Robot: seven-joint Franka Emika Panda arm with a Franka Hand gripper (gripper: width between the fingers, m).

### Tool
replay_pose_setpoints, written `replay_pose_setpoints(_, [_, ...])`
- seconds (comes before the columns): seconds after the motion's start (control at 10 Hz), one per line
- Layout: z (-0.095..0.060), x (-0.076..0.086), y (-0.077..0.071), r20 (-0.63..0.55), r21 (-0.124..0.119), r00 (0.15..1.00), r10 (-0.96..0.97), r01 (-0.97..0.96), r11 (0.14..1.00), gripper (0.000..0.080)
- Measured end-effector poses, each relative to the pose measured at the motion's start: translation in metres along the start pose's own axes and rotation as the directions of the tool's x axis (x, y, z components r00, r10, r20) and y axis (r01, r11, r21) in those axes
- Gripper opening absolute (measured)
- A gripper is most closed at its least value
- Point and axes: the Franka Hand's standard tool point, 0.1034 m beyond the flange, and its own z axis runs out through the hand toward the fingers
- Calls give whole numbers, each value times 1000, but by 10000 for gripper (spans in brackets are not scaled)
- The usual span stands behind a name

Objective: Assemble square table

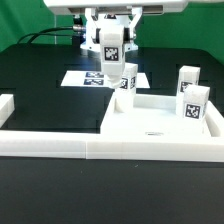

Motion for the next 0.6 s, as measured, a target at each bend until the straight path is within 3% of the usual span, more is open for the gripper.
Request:
replay_pose_setpoints(0.3, [1,-1,0,-1,-2,1000,-1,1,1000,291])
replay_pose_setpoints(0.4, [-1,-3,7,-92,-53,996,-22,17,998,291])
replay_pose_setpoints(0.6, [15,-9,0,-115,-67,993,-18,11,998,291])
